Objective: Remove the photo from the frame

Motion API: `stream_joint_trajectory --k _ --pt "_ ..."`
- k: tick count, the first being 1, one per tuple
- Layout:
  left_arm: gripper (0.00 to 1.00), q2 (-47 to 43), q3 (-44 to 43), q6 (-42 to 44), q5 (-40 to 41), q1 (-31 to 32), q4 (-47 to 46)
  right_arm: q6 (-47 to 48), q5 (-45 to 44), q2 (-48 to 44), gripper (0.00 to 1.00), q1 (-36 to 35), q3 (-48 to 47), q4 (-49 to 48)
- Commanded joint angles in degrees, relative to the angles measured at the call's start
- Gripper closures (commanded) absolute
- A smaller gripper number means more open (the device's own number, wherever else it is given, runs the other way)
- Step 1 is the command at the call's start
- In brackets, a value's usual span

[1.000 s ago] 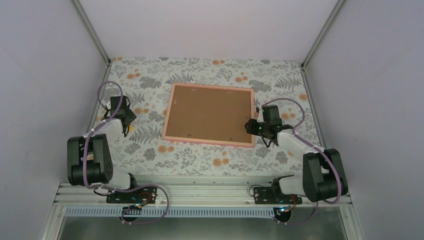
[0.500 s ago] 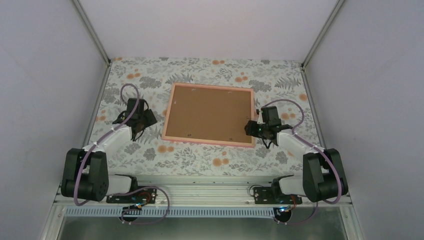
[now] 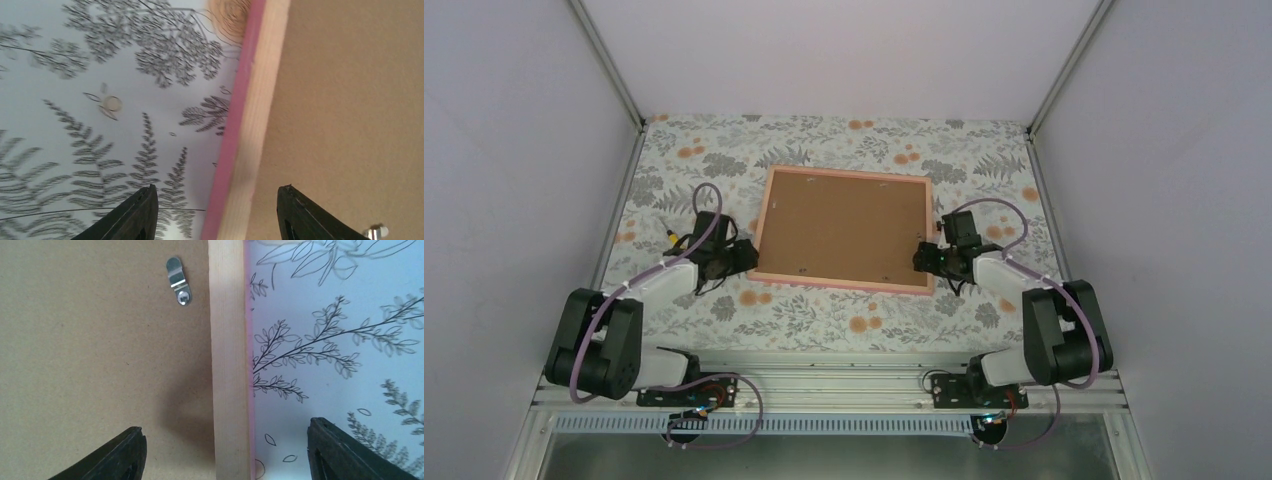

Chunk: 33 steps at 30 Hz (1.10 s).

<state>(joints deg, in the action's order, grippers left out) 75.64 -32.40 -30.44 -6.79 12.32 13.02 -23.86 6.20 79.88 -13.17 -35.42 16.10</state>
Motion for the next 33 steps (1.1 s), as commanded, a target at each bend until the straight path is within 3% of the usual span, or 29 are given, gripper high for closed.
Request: stream_joint_trajectory --k 1,17,27,33 --pt "0.40 1.84 1.11 0.21 -4.15 1.76 -3.33 -0.25 2.73 2.43 0.29 -0.52 -2.00 -2.69" --pt "0.48 3.23 0.57 -1.04 -5.77 5.77 -4.49 4.20 6.30 16.87 0.27 -0.46 -15.47 -3.69" --pt "0.59 2.42 0.61 -0.34 -1.97 5.77 -1.71 5.24 0.50 10.17 0.20 -1.82 -13.62 0.58" --pt "0.69 2.42 -0.35 0.11 1.04 5.72 0.05 3.71 -2.99 4.48 0.19 -6.93 -10.49 1.73"
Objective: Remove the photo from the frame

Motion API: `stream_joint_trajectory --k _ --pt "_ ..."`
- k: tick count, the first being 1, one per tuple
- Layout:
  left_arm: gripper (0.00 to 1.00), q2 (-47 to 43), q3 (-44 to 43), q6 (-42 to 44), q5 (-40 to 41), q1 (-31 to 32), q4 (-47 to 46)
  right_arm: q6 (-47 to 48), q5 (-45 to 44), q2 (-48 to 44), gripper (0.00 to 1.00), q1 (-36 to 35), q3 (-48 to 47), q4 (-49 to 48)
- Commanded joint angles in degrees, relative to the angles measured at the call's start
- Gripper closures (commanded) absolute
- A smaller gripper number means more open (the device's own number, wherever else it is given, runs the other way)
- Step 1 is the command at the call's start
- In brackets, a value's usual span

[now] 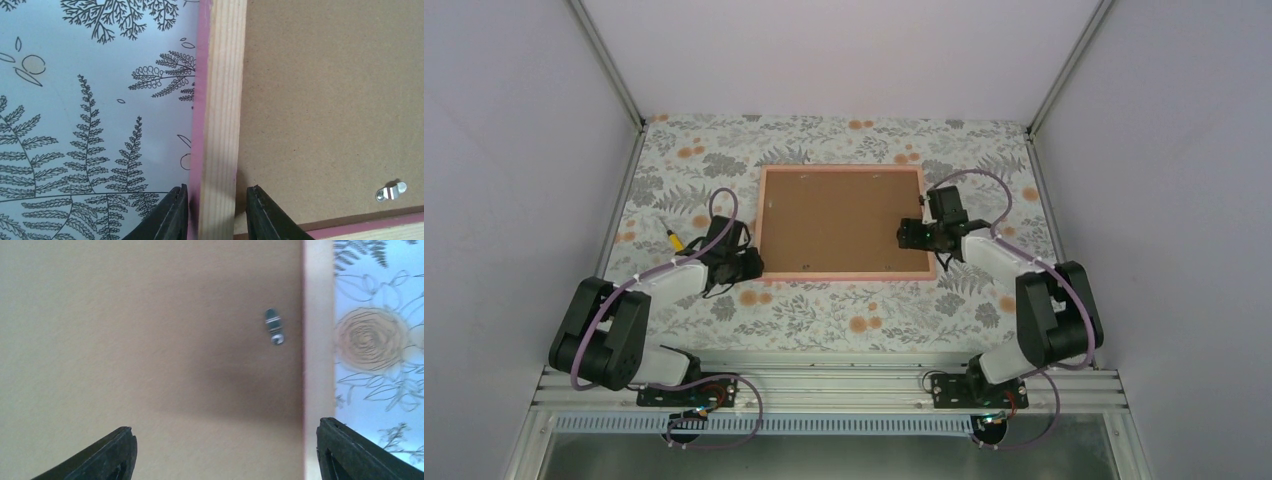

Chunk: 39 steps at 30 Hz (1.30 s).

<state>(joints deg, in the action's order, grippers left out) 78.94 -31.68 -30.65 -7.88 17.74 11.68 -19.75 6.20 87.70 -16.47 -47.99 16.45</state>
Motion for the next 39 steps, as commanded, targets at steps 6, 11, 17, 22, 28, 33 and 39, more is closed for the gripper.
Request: stream_joint_trajectory --k 6,11,17,22,28,33,39 --pt "0.76 -0.47 -1.26 0.33 2.85 0.31 1.33 0.06 -6.20 -5.72 0.20 -12.95 2.41 0.99" --pt "0.84 -1.46 -1.30 0.11 2.63 0.40 1.33 3.29 -9.76 -5.48 0.20 -21.50 1.12 0.67" --pt "0.92 -2.65 -1.08 -0.08 2.96 0.51 1.42 7.07 -16.51 -3.39 0.19 -30.47 -0.88 1.64" --pt "0.96 -4.11 -1.64 -0.12 3.27 0.54 2.66 10.55 -23.00 -0.56 0.18 -37.92 -1.96 2.63" --pt "0.98 -6.58 -2.66 0.24 4.04 0.68 5.15 12.28 -35.48 3.52 0.18 -46.67 -2.68 3.62" --pt "0.98 -8.04 -3.42 0.51 3.36 0.84 6.60 12.52 -47.63 7.07 0.18 -51.10 -2.62 3.92" --pt "0.98 -9.17 -4.72 0.55 1.82 1.18 8.24 17.80 -59.34 12.11 0.20 -54.35 -2.42 -0.51"
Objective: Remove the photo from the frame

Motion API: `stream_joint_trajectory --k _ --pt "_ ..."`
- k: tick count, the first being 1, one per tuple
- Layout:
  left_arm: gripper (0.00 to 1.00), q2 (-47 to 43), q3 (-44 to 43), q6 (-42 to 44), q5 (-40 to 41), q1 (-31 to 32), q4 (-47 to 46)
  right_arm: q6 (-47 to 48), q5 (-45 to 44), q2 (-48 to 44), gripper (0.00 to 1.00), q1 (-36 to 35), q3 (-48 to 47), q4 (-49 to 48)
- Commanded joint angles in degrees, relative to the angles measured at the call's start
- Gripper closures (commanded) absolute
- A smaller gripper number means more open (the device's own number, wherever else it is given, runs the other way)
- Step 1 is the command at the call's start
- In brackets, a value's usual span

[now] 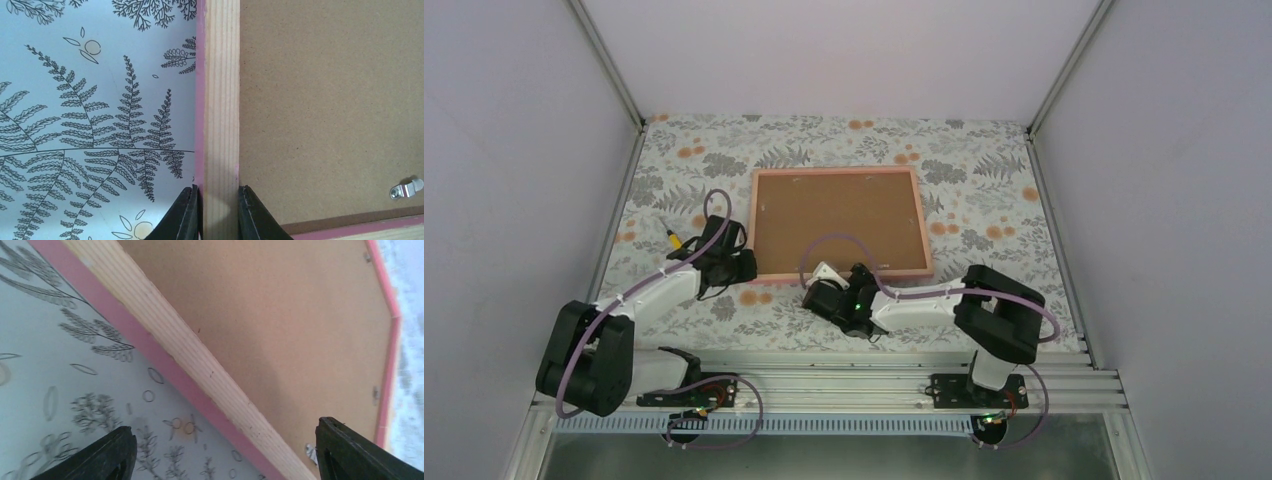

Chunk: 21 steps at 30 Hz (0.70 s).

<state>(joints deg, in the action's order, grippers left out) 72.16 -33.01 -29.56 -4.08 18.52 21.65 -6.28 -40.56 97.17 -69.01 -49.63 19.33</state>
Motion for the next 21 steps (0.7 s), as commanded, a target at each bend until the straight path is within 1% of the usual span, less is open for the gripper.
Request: stream_joint_trajectory --k 1,4,7,10,14,21 --pt "0.98 -2.66 -3.76 -0.50 -2.08 0.56 -1.44 5.63 -13.22 3.42 0.20 -1.98 -0.60 -4.52" --pt "0.98 -3.25 -4.86 -0.28 -1.70 0.64 -0.34 8.83 -14.75 6.23 0.20 -2.09 -0.04 -8.01" --pt "0.98 -3.69 -5.42 -0.16 -2.05 0.85 0.25 11.32 -18.45 9.49 0.21 -2.09 0.24 -11.75" --pt "0.98 -4.07 -5.47 -0.17 -2.42 1.41 0.52 14.96 -20.55 11.06 0.22 -2.00 0.63 -17.02" --pt "0.98 -4.70 -5.88 -0.06 -2.54 2.00 1.43 21.90 -21.51 12.79 0.22 -1.39 1.45 -26.29" --pt "0.98 -5.97 -6.52 0.07 -1.78 2.47 3.27 28.10 -21.61 17.11 0.24 0.42 1.32 -34.20"
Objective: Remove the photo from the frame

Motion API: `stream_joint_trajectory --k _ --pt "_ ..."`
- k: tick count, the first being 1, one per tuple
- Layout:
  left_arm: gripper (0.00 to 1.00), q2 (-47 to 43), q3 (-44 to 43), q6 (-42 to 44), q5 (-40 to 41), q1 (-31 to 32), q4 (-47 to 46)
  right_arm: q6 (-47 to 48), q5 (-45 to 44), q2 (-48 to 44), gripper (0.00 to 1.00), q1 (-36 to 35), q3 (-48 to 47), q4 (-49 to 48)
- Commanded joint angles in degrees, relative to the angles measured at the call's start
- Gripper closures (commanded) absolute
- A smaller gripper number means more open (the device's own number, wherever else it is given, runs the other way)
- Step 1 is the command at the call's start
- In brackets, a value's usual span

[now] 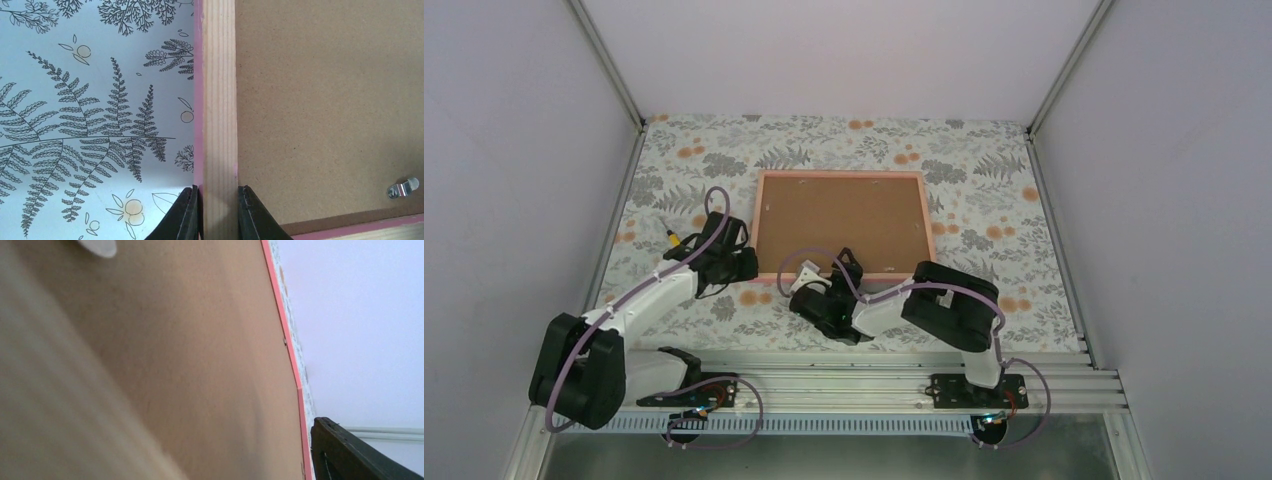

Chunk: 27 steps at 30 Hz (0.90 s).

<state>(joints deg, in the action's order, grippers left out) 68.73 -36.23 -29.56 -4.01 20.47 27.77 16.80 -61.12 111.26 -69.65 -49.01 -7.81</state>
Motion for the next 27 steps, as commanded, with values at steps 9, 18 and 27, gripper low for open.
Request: stream_joint_trajectory --k 9,18,27 --pt "0.98 -3.02 -3.41 -0.14 0.37 0.62 -1.67 5.10 -2.84 4.28 0.29 1.64 1.30 -7.53" --pt "0.98 -3.21 -3.39 -0.84 2.50 0.61 -1.34 4.13 -4.25 2.29 0.46 1.71 1.26 -5.33" --pt "0.97 -2.49 -4.14 -0.81 3.01 0.54 -1.38 4.67 -3.46 -3.88 0.84 1.06 -0.21 -1.71"
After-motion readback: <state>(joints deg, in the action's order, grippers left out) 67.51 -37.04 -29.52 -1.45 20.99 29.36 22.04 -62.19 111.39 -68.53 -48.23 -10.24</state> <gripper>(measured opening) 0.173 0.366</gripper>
